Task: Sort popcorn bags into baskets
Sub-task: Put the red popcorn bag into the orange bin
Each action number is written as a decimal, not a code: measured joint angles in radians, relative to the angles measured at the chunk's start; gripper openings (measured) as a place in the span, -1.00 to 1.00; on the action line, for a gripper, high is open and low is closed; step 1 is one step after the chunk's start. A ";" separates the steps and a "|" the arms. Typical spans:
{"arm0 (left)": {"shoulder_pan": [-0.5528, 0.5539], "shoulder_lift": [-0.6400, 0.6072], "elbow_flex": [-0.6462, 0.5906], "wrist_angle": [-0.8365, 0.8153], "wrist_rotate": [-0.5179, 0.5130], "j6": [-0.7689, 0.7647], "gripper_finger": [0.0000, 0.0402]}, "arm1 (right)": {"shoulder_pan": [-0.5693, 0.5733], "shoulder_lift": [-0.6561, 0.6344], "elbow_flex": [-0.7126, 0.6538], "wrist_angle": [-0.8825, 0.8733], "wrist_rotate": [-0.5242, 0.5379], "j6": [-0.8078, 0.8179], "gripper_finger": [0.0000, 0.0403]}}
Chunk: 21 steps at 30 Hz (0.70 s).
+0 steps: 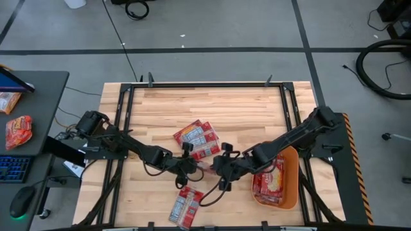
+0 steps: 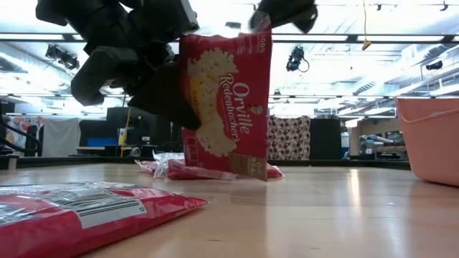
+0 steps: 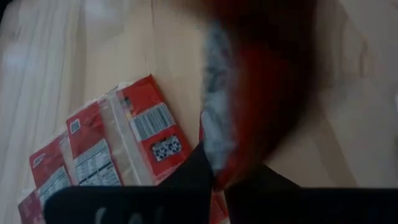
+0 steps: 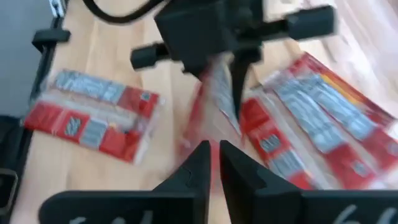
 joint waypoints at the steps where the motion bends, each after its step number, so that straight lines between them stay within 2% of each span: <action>1: 0.000 -0.004 0.000 -0.004 0.000 -0.002 -0.87 | 0.003 -0.013 0.001 -0.038 0.004 -0.001 -0.76; 6: 0.005 -0.075 0.000 -0.006 0.000 -0.013 -0.90 | 0.026 -0.022 0.001 -0.169 0.041 0.025 -0.55; 12: 0.039 -0.153 0.000 -0.023 0.000 -0.065 -0.90 | 0.051 0.002 -0.001 -0.171 0.067 0.036 -0.29; 17: 0.064 -0.161 0.000 -0.015 0.039 -0.088 -0.89 | 0.063 0.001 0.000 -0.161 0.184 0.018 -0.14; 21: 0.071 -0.161 0.000 0.000 0.059 -0.094 -0.89 | 0.059 0.001 0.000 -0.134 0.231 -0.007 -0.10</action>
